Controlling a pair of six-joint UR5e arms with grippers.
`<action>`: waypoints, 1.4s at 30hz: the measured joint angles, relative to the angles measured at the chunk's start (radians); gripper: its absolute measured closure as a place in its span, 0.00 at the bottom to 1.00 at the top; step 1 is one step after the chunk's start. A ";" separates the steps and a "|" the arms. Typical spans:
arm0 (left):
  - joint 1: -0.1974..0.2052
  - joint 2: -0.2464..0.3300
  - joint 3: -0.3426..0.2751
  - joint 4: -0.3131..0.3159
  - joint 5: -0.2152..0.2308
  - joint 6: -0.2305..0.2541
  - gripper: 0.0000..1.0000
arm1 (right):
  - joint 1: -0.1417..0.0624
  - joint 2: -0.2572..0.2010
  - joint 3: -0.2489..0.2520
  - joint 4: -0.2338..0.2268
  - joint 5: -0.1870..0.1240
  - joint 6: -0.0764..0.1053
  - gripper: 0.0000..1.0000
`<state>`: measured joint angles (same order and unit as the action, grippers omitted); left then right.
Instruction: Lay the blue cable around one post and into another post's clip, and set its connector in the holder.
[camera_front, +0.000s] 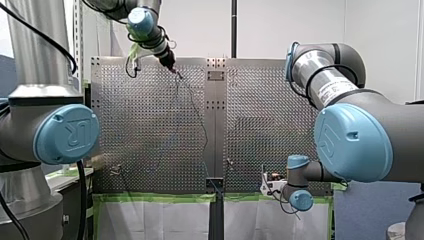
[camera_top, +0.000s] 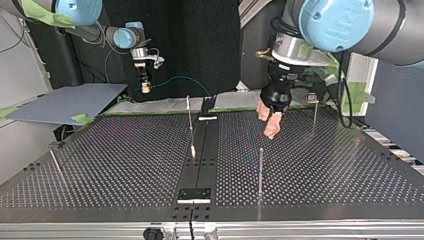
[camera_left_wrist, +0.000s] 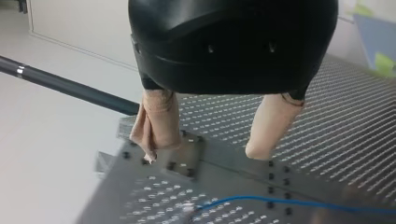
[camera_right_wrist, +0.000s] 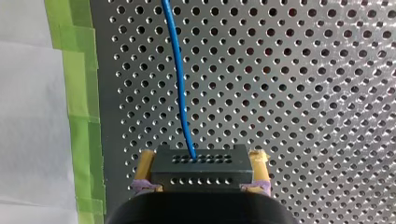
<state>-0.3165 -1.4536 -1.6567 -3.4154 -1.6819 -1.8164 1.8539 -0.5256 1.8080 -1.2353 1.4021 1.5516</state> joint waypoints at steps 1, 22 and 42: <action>-0.008 -0.008 -0.010 0.009 -0.005 -0.009 0.00 | 0.001 0.000 0.000 0.000 -0.001 0.000 1.00; -0.203 -0.204 -0.209 0.208 -0.193 -0.089 0.00 | 0.022 0.000 0.001 0.020 -0.010 -0.012 1.00; -0.369 -0.369 -0.374 0.374 -0.195 -0.092 0.00 | 0.029 -0.011 0.008 0.045 -0.019 -0.029 1.00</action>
<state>-0.6851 -1.8228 -2.0305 -3.0416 -1.8773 -1.9085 1.8829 -0.5364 1.8158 -1.1906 1.3832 1.5222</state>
